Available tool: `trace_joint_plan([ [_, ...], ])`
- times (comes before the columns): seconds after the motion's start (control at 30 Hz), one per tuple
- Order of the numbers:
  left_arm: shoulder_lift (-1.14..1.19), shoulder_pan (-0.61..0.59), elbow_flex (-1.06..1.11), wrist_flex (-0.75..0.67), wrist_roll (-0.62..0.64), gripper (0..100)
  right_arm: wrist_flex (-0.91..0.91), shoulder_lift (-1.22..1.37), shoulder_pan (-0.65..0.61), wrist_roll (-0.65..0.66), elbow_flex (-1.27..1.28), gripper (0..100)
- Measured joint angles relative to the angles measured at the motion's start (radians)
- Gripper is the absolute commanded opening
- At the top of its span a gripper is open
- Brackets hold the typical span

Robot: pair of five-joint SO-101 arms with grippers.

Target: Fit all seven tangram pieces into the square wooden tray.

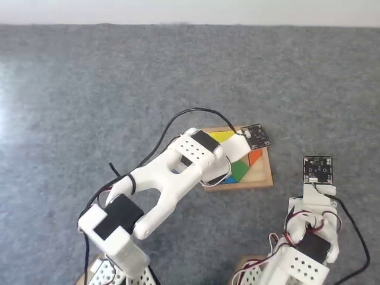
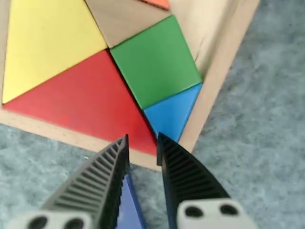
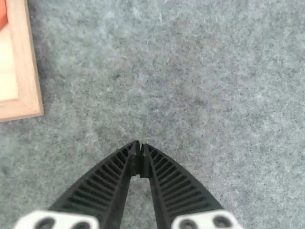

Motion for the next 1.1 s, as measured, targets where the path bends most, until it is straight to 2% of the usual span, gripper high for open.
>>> trace_joint_plan([
  [0.13, 0.002, -0.011, -0.029, 0.026, 0.0, 10, 0.0, 0.0, 0.0, 0.0, 0.0, 0.6],
  [0.27, -0.068, -0.051, -0.063, 0.115, 0.0, 10, 0.0, 0.0, 0.0, 0.0, 0.0, 0.6],
  [0.5, -0.258, -0.218, -0.052, 0.19, 0.034, 10, 0.0, 0.0, 0.0, 0.0, 0.0, 0.6],
  [0.63, -0.261, -0.313, 0.055, 0.121, 0.091, 11, 0.0, 0.0, 0.0, 0.0, 0.0, 0.6],
  [0.83, -0.259, -0.334, 0.186, -0.018, 0.114, 18, 0.0, 0.0, 0.0, 0.0, 0.0, 0.6],
  [1.1, -0.256, -0.35, 0.241, -0.028, -0.034, 21, 0.0, 0.0, 0.0, 0.0, 0.0, 0.6],
])
